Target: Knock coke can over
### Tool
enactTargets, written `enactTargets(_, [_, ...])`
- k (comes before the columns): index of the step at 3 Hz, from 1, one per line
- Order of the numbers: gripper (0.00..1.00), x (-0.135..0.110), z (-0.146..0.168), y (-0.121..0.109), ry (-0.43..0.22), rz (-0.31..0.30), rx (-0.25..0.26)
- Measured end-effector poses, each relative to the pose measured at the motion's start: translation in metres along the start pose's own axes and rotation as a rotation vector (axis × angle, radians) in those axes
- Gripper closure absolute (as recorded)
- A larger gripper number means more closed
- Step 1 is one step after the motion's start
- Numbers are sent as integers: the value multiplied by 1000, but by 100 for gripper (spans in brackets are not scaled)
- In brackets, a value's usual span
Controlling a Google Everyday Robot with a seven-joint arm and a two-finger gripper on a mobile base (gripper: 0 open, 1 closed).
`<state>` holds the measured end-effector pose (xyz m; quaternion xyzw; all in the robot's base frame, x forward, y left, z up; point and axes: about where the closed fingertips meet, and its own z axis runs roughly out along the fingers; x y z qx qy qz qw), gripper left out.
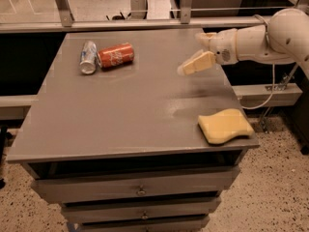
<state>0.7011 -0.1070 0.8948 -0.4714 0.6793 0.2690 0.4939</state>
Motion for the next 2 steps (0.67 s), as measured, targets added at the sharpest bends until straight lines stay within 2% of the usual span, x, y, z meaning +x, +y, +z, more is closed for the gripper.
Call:
enactTargets(1, [0,12,-37,-2,15,50,61])
enactTargets(2, [0,16,-47,-3,18,62,77])
